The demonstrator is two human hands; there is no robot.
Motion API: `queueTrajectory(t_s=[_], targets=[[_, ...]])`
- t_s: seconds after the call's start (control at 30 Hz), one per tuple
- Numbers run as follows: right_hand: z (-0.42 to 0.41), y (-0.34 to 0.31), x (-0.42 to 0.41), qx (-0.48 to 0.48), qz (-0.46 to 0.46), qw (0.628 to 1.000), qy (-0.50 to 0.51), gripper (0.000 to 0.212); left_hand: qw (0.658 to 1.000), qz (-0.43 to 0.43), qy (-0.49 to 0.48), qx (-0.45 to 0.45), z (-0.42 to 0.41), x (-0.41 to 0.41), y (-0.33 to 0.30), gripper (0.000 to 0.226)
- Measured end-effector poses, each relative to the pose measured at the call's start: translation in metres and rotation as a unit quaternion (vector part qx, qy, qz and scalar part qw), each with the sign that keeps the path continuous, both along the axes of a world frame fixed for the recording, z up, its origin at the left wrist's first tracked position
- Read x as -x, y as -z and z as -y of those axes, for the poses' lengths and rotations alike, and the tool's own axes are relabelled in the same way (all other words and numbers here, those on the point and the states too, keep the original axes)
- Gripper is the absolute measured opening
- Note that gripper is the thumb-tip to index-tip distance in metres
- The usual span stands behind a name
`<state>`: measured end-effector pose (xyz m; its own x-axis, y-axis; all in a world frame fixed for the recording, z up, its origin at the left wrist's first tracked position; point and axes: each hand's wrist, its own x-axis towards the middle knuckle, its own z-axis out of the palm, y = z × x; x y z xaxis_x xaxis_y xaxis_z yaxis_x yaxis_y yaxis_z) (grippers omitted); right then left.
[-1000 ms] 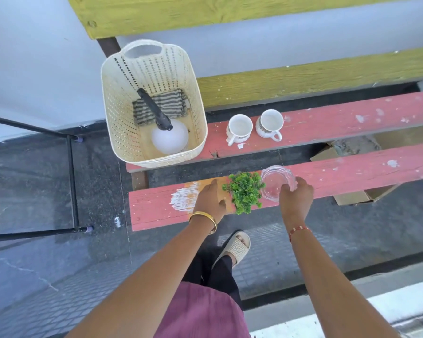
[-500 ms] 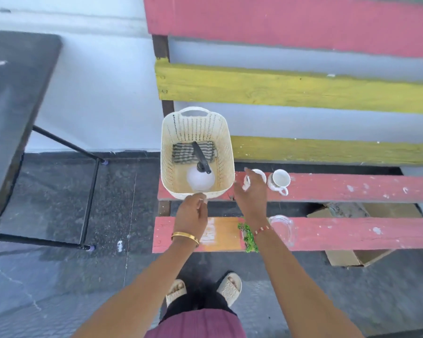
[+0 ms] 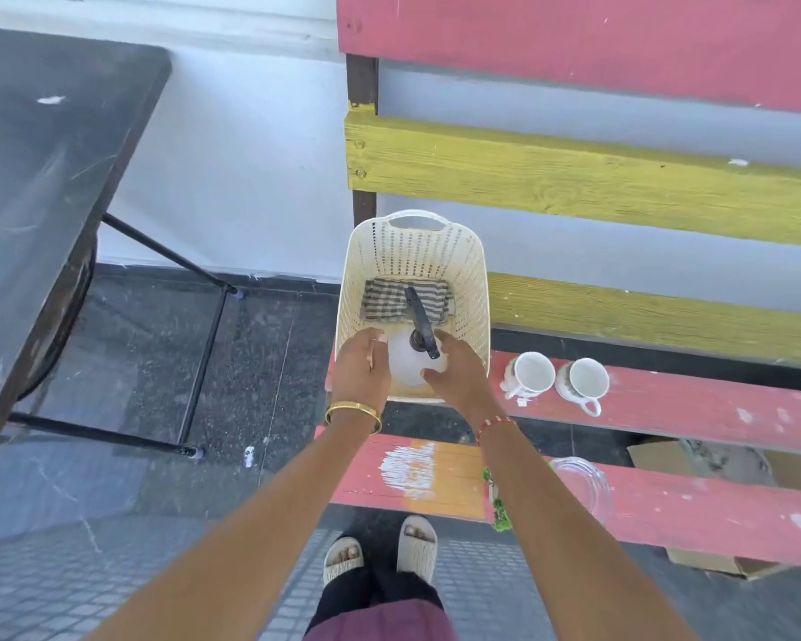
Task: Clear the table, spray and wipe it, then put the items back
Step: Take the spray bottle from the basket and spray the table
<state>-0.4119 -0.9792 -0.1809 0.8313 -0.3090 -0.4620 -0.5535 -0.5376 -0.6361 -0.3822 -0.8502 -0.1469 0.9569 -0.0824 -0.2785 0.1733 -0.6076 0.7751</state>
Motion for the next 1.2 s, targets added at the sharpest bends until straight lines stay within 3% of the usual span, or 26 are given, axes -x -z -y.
queueTrajectory(t_s=[0.2, 0.4, 0.53, 0.67, 1.03, 1.2], targets=[[0.009, 0.012, -0.023, -0.023, 0.063, 0.997, -0.035, 0.019, 1.0, -0.003, -0.017, 0.0, 0.008, -0.009, 0.009, 0.033], [0.008, 0.015, -0.023, -0.061, 0.09, 0.993, -0.034, 0.016, 0.999, -0.004, -0.042, 0.003, 0.012, -0.015, 0.006, 0.034], [0.002, 0.004, -0.022, -0.088, 0.13, 0.987, 0.041, 0.013, 0.999, 0.017, -0.05, -0.001, 0.008, -0.018, -0.004, 0.035], [-0.007, -0.018, -0.024, -0.111, 0.166, 0.977, 0.079, 0.022, 0.997, 0.053, -0.053, -0.011, 0.0, -0.029, -0.03, 0.032], [-0.065, -0.155, -0.04, -0.181, 0.295, 0.937, 0.056, 0.009, 0.988, 0.111, -0.108, 0.024, -0.07, -0.032, -0.133, 0.031], [-0.123, -0.214, -0.049, -0.283, 0.264, 0.922, 0.012, 0.028, 0.982, 0.139, -0.122, 0.045, -0.135, -0.036, -0.178, 0.032]])
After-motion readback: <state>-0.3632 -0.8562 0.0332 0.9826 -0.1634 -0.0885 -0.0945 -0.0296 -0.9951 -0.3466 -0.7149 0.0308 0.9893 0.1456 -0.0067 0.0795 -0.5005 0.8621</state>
